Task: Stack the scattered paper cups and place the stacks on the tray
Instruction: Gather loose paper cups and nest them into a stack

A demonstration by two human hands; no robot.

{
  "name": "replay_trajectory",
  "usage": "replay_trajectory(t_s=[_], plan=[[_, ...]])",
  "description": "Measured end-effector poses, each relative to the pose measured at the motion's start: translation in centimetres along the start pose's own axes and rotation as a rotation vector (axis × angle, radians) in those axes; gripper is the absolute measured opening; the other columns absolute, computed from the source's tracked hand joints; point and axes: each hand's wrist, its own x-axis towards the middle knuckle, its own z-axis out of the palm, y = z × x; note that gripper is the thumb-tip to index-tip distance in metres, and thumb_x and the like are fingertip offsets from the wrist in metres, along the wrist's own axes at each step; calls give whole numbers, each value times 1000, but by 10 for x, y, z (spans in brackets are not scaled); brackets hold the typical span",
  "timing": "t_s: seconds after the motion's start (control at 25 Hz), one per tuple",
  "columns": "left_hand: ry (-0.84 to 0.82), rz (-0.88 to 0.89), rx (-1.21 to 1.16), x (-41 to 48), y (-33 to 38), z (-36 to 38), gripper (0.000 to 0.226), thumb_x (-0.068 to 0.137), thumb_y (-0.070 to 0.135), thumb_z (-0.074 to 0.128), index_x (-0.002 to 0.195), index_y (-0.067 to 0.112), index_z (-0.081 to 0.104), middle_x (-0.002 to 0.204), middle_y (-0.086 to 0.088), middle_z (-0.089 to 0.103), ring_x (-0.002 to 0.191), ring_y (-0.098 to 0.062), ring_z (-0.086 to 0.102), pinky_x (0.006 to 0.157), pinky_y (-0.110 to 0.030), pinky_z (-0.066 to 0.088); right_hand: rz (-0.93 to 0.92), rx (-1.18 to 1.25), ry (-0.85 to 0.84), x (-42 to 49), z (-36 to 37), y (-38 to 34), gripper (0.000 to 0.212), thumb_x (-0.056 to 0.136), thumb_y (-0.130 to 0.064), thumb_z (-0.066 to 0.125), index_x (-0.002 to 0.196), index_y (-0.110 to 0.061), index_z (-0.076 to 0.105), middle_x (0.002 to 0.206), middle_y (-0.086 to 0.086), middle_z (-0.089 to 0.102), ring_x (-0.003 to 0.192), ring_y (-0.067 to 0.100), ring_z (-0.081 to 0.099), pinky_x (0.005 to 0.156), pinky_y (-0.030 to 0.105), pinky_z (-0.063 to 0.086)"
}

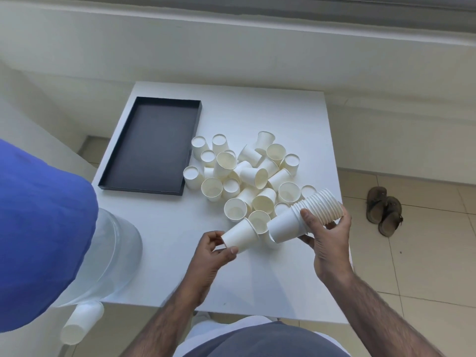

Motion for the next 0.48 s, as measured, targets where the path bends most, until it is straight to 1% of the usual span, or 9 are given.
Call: replay_trajectory(t_s=[0.08, 0.16, 0.24, 0.32, 0.4, 0.44, 0.48], plan=[[-61, 2, -52, -4, 3, 9, 74, 65, 30, 89, 128, 12, 55, 115, 0, 76, 103, -20, 75, 97, -40, 60, 2, -17, -42, -3, 13, 0, 82, 80, -11, 87, 144, -33, 41, 131, 3, 60, 98, 2, 71, 71, 43, 64], [-86, 9, -65, -6, 5, 18, 72, 67, 28, 88, 128, 11, 54, 115, 3, 77, 105, -22, 74, 97, -39, 59, 18, -29, -105, -11, 26, 3, 82, 78, -12, 88, 143, -34, 42, 130, 2, 60, 101, 5, 71, 71, 42, 63], [-91, 19, -25, -9, 8, 24, 69, 69, 29, 88, 127, 13, 55, 117, 3, 77, 105, -20, 74, 97, -38, 59, 50, -50, -168, -20, 35, 7, 82, 73, -19, 91, 139, -37, 46, 127, 2, 62, 109, 14, 69, 70, 39, 62], [-100, 32, 54, -12, 10, 27, 63, 73, 28, 87, 126, 19, 56, 120, 4, 76, 104, -17, 74, 88, -28, 58, 95, -51, -216, -27, 38, 10, 79, 68, -24, 91, 133, -40, 50, 120, -3, 68, 110, 16, 70, 70, 39, 62], [-124, 48, 119, -12, 12, 27, 58, 76, 26, 86, 125, 22, 57, 121, 9, 75, 105, -13, 75, 81, -19, 56, 132, -43, -240, -29, 37, 10, 78, 68, -22, 93, 131, -41, 51, 113, -10, 71, 107, 15, 71, 70, 42, 63], [-146, 60, 140, -10, 12, 26, 57, 76, 26, 86, 126, 22, 58, 120, 10, 75, 105, -13, 75, 81, -18, 56, 147, -44, -238, -29, 35, 10, 79, 68, -21, 94, 131, -40, 51, 113, -9, 71, 108, 18, 71, 69, 44, 63], [-164, 78, 146, -6, 11, 26, 55, 76, 27, 84, 125, 21, 60, 119, 9, 76, 106, -13, 75, 81, -19, 57, 166, -40, -227, -28, 32, 9, 80, 67, -21, 94, 132, -37, 50, 117, -4, 71, 109, 23, 71, 69, 46, 63]])
